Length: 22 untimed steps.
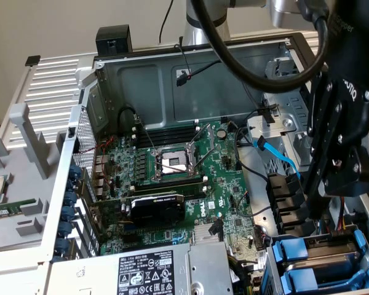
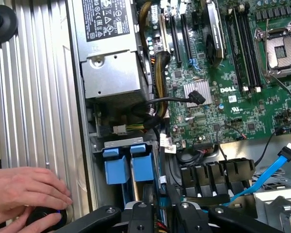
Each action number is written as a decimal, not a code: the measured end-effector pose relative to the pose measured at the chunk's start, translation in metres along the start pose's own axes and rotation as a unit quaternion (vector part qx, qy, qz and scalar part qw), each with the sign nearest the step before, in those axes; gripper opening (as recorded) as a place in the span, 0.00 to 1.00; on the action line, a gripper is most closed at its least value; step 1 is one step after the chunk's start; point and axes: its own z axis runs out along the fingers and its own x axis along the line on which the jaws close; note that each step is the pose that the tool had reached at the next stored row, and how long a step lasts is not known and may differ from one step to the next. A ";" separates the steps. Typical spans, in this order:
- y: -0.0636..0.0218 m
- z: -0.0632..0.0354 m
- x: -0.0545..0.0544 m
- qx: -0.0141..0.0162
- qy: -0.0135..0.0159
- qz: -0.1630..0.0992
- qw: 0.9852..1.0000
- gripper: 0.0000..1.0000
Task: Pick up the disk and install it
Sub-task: 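Insert the second disk wire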
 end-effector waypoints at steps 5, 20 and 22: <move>-0.0008 0.0019 0.000 -0.001 0.000 0.002 1.000 0.33; -0.0033 0.0118 -0.001 -0.005 -0.006 0.005 1.000 0.33; -0.0037 0.0122 -0.001 -0.005 -0.006 0.006 1.000 0.33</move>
